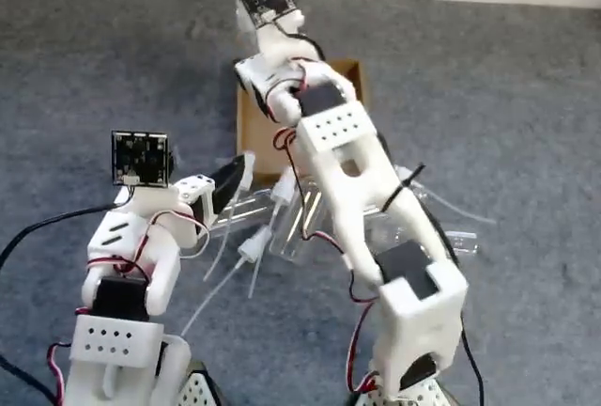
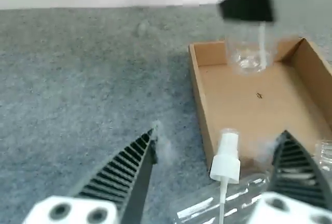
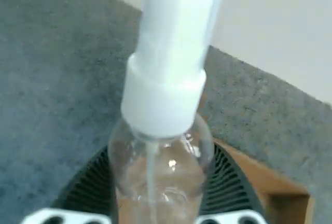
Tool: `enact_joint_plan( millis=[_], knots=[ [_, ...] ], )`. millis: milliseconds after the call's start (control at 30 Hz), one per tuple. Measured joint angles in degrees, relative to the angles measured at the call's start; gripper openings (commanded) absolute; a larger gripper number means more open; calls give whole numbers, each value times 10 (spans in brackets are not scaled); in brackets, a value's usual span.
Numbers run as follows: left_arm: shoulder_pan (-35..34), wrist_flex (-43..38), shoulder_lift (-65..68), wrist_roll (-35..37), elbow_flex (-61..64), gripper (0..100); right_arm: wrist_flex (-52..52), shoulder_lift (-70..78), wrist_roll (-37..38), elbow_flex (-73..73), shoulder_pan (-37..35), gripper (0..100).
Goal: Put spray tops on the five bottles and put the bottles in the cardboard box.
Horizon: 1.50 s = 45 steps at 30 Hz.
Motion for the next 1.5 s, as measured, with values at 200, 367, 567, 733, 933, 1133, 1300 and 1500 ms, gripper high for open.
enact_joint_plan(
  millis=[200,367,567,733,933,1133,1300,1500],
  knots=[
    [1,-47,0,0,22,284,-97,64,4,-27,4,3],
    [-1,-48,0,0,22,284,-169,130,-40,-27,16,3],
    [-38,-48,0,0,22,284,-202,185,-72,-31,28,3],
    [-41,-48,0,0,22,284,-227,227,-75,-44,28,3],
    [-41,-48,0,0,22,284,-251,251,-75,-44,28,3],
    [-41,-48,0,0,22,284,-254,251,-75,-45,30,3],
    [-41,-48,0,0,22,284,-282,251,-98,-45,30,3],
    [-41,-48,0,0,22,284,-310,251,-105,-45,30,4]
  ],
)
